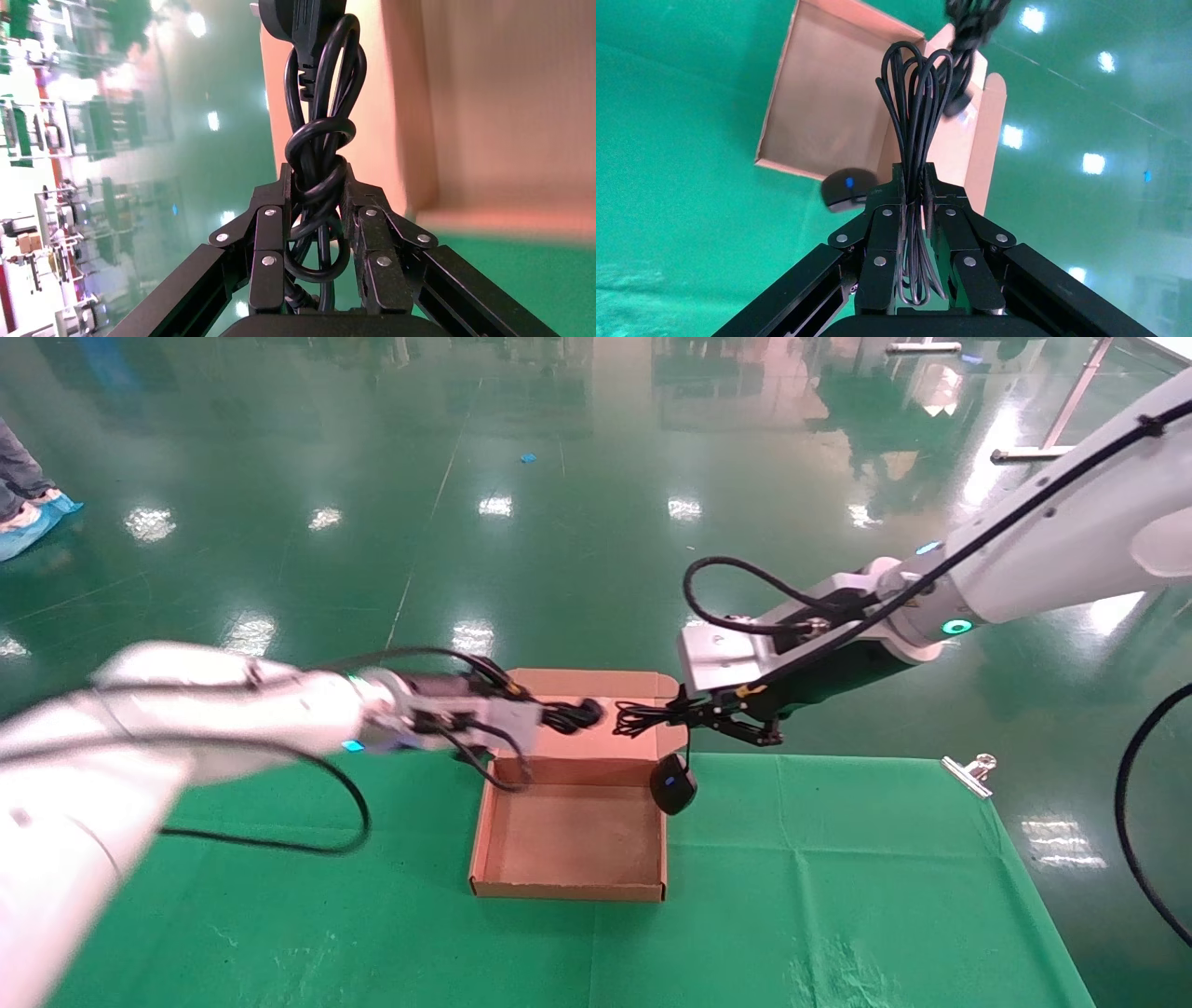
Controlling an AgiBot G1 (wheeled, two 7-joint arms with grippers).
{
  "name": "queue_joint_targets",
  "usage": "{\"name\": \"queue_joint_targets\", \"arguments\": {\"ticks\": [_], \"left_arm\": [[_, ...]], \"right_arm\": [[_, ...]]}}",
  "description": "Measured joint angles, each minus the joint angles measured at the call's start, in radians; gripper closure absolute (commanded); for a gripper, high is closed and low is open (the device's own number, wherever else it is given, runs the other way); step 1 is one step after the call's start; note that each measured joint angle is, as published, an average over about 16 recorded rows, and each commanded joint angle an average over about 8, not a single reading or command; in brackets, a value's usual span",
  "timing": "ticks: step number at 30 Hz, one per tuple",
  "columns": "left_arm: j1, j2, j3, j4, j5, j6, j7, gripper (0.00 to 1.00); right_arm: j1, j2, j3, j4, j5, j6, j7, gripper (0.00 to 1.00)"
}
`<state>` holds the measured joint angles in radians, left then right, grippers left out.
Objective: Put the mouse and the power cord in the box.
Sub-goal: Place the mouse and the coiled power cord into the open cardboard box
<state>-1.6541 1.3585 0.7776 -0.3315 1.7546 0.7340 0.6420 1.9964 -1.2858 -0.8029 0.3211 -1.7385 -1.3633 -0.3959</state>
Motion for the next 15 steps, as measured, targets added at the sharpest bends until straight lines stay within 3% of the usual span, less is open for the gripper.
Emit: {"name": "queue_joint_targets", "arguments": {"ticks": [8,15], "left_arm": [[0.151,0.004,0.092,-0.179,0.033,-0.140,-0.145,1.00],[0.210,0.005,0.200,-0.241,0.092,-0.225,-0.274,1.00]], "right_arm": [[-0.008,0.034,0.001,0.002,0.003,-0.017,-0.011,1.00],[-0.019,0.053,0.003,0.012,0.005,-0.021,-0.010,1.00]]}}
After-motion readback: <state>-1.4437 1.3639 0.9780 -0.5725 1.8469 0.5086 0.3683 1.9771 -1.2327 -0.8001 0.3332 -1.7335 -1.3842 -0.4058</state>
